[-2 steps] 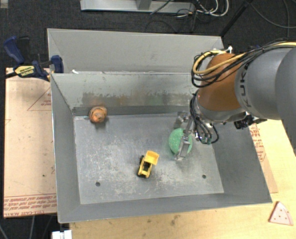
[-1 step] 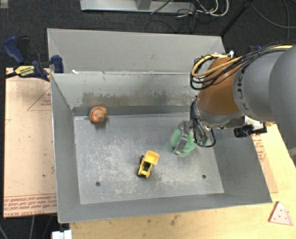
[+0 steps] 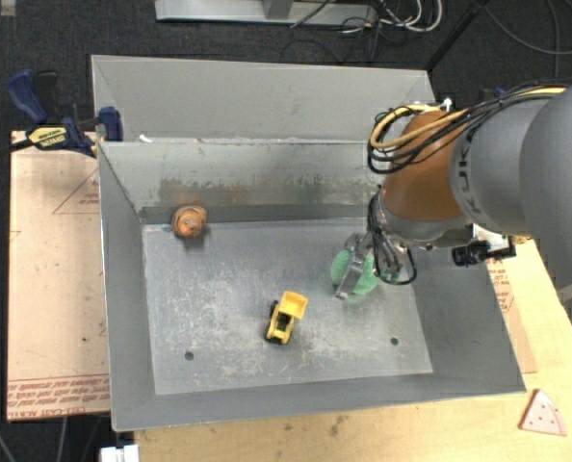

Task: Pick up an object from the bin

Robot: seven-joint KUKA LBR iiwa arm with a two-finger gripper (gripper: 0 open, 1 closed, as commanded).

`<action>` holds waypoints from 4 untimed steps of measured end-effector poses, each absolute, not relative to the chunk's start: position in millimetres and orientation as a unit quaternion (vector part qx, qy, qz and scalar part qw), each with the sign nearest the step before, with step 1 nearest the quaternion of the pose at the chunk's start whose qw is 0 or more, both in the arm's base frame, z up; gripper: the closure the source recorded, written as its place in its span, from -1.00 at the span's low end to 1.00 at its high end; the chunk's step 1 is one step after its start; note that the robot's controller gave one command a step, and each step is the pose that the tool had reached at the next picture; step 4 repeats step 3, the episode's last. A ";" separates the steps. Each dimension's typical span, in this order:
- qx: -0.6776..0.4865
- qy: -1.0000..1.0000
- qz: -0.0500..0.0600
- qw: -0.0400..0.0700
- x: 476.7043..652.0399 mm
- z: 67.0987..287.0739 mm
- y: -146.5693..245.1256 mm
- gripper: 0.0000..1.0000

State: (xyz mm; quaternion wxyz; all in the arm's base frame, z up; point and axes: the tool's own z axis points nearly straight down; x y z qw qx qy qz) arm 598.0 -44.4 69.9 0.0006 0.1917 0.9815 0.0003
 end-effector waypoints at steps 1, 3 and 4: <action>0.192 0.981 0.000 -0.002 596.4 73.8 -44.3 1.00; 0.191 0.982 0.001 0.003 598.6 109.6 -44.3 1.00; 0.191 0.982 0.001 0.003 598.6 109.6 -44.3 1.00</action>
Offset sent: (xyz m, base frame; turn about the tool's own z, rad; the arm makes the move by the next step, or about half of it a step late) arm 0.0002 -0.0001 0.0407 0.0000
